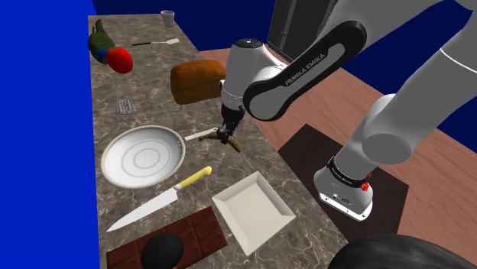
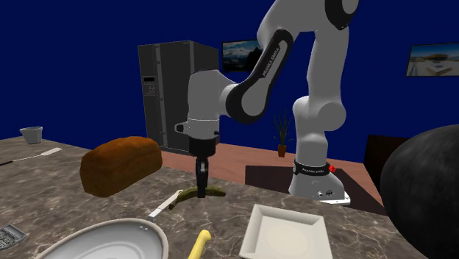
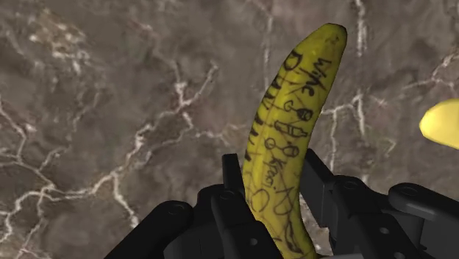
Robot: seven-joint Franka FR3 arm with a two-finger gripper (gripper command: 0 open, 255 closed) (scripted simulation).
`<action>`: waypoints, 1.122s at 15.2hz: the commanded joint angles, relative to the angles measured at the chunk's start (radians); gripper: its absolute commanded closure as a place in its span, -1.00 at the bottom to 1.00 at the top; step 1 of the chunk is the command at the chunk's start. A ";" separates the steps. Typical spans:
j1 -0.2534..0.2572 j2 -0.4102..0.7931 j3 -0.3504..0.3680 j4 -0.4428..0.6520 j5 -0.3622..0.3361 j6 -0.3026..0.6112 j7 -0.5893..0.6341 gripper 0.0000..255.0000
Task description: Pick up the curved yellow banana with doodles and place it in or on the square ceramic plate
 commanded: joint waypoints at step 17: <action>0.123 -0.301 0.047 -0.076 0.144 -0.209 0.058 1.00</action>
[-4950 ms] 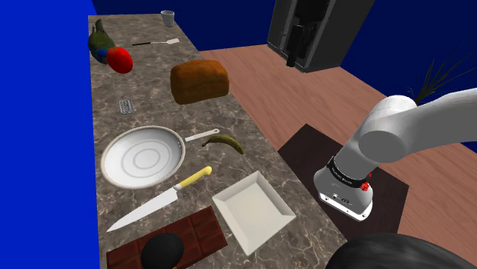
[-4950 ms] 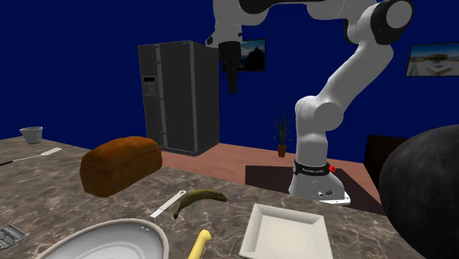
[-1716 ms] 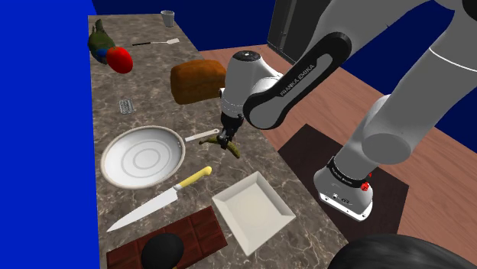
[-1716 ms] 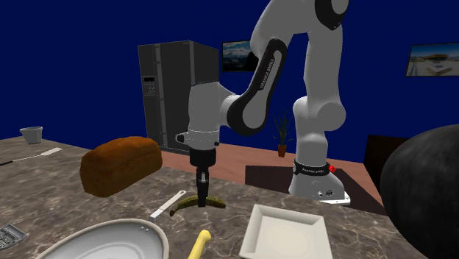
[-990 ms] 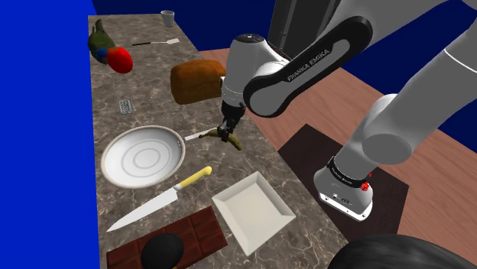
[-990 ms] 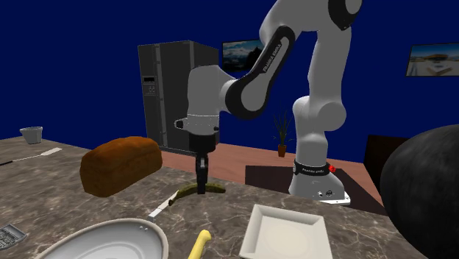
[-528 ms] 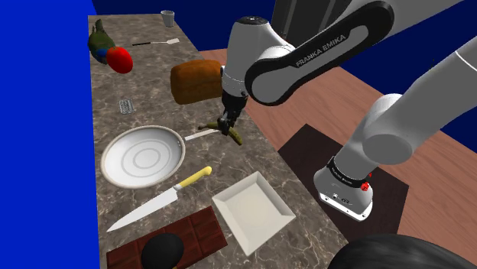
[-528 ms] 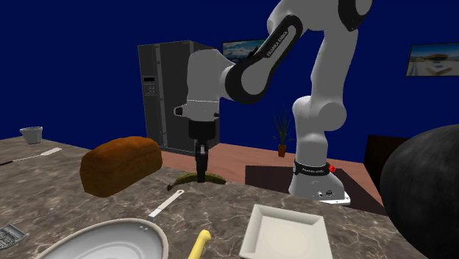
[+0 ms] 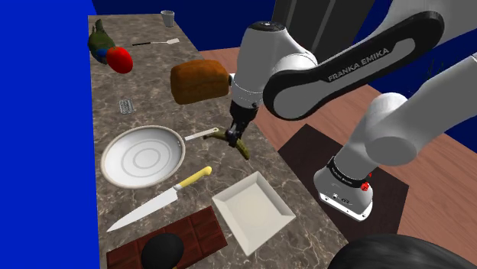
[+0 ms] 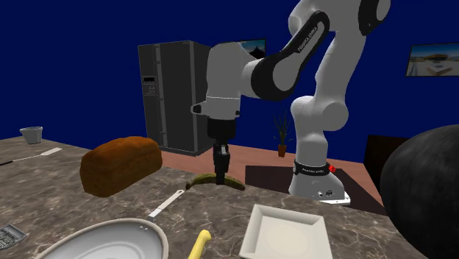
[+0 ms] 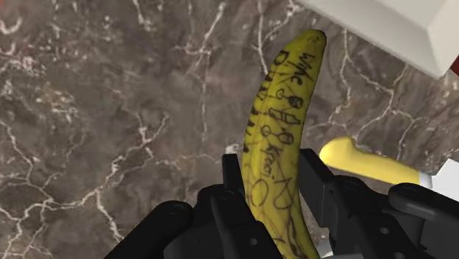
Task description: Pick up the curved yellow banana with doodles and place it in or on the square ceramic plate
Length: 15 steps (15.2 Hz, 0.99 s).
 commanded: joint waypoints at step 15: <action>0.308 -0.247 0.238 -0.143 0.239 -0.069 0.325 1.00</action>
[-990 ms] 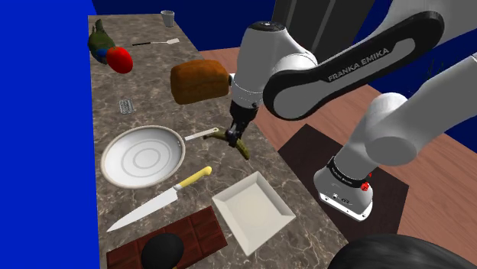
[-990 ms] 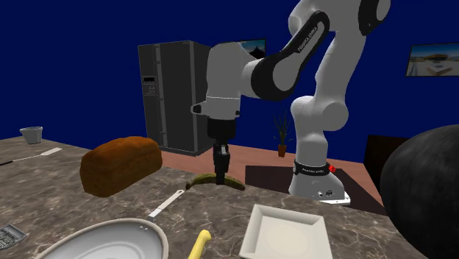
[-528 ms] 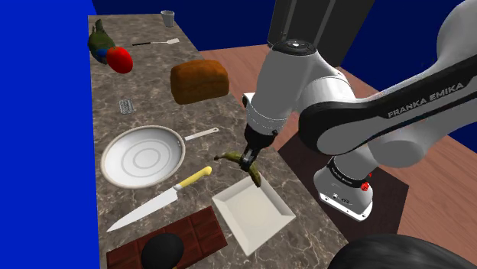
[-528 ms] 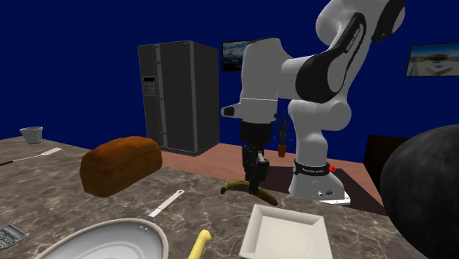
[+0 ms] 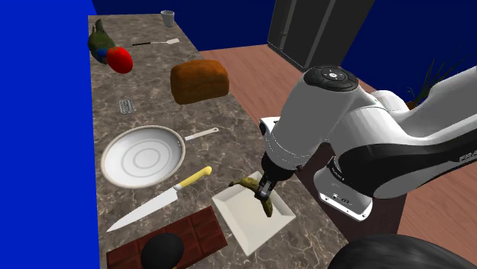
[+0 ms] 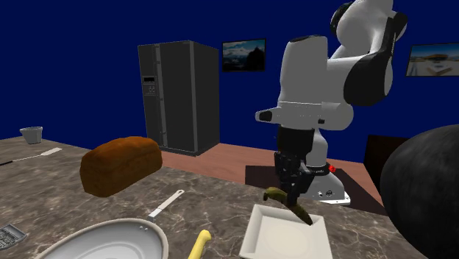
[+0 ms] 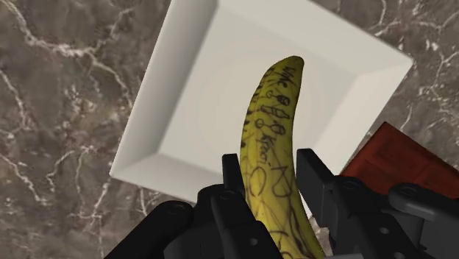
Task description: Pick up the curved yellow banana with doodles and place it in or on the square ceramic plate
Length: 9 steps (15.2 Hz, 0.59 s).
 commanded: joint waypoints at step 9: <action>-0.020 0.151 0.083 -0.051 0.031 0.202 0.011 1.00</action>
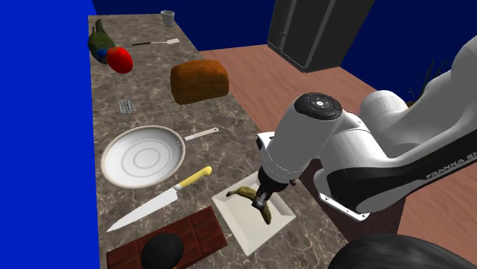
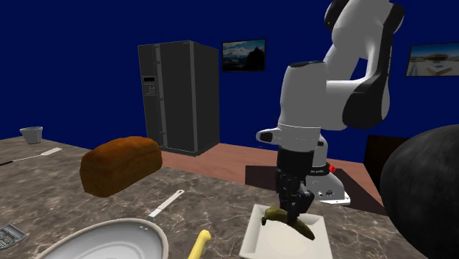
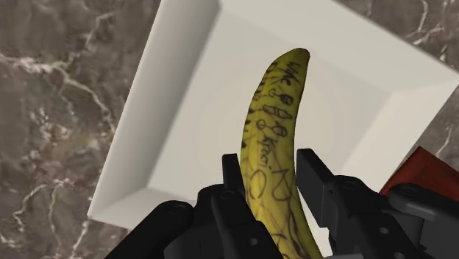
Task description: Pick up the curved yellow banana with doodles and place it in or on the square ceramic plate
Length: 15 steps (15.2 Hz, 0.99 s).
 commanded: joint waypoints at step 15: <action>-0.015 0.065 0.031 -0.015 0.002 0.081 0.006 -1.00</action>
